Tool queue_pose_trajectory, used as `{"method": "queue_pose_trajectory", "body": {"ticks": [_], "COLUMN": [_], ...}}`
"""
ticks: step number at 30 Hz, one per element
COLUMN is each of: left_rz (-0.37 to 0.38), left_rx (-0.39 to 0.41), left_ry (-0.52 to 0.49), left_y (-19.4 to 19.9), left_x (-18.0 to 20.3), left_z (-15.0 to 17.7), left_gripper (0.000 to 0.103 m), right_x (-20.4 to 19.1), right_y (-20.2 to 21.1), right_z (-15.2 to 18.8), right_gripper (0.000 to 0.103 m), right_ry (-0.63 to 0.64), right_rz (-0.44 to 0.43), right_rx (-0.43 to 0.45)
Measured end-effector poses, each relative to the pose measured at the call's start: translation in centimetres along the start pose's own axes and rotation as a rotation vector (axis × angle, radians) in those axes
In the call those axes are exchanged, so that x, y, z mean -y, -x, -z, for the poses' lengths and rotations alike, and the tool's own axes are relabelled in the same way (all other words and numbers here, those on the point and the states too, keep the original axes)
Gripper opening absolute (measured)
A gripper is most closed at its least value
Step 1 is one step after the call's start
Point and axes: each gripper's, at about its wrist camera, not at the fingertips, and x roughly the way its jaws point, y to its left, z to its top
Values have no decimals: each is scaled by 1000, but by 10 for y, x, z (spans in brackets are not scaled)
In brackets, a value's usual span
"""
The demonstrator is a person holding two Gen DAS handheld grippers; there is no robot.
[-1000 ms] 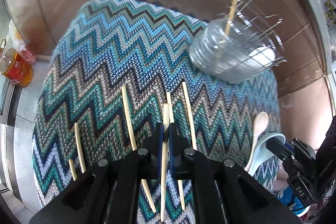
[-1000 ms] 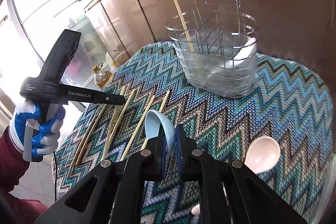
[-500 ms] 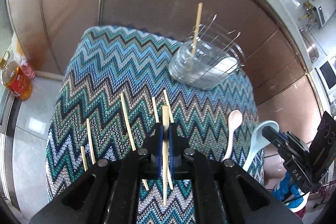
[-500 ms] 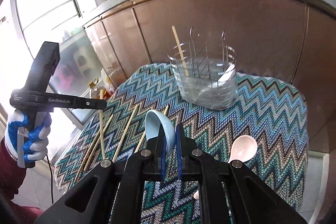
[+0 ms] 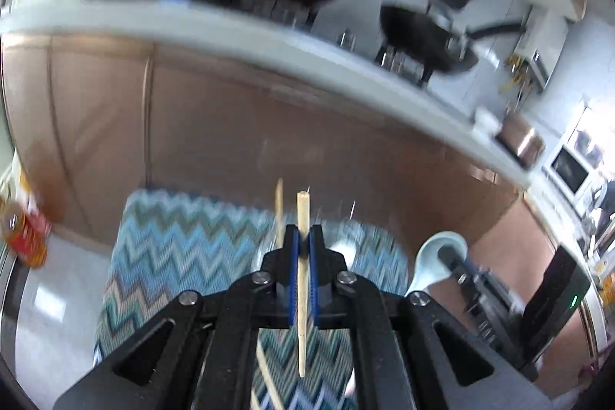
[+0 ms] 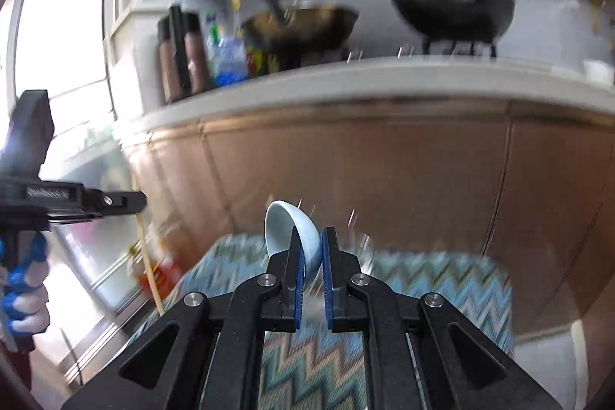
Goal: Organize utensils
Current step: 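Lower chopstick and light blue spoon into the wire holder and open both tools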
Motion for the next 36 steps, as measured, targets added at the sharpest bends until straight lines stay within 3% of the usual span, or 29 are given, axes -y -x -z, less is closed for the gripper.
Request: {"method": "queue_pose_trajectory", "body": {"ticks": [5, 10, 18, 20, 26, 29, 36], "left_rz": [8, -39, -127, -129, -113, -121, -143], "left_rx": [185, 276, 276, 270, 290, 303, 345], "left_ry": [2, -7, -65, -90, -142, -152, -167], "left_y": [-21, -73, -153, -162, -147, -128, -65], "left_x": [14, 16, 10, 10, 19, 21, 15], "left_z": [-36, -46, -9, -1, 9, 9, 7], "left_gripper": [4, 4, 5, 5, 9, 25, 28], "right_x": [2, 9, 16, 17, 19, 18, 18], "right_y": [-33, -73, -117, -121, -107, -93, -37], "right_z": [-14, -11, 29, 40, 44, 40, 29], "right_gripper": [8, 8, 10, 15, 31, 32, 33], "right_ry": [31, 44, 65, 72, 64, 66, 52], "right_rz": [88, 141, 172, 177, 198, 209, 223], "right_rx": [114, 156, 158, 145, 159, 166, 184]}}
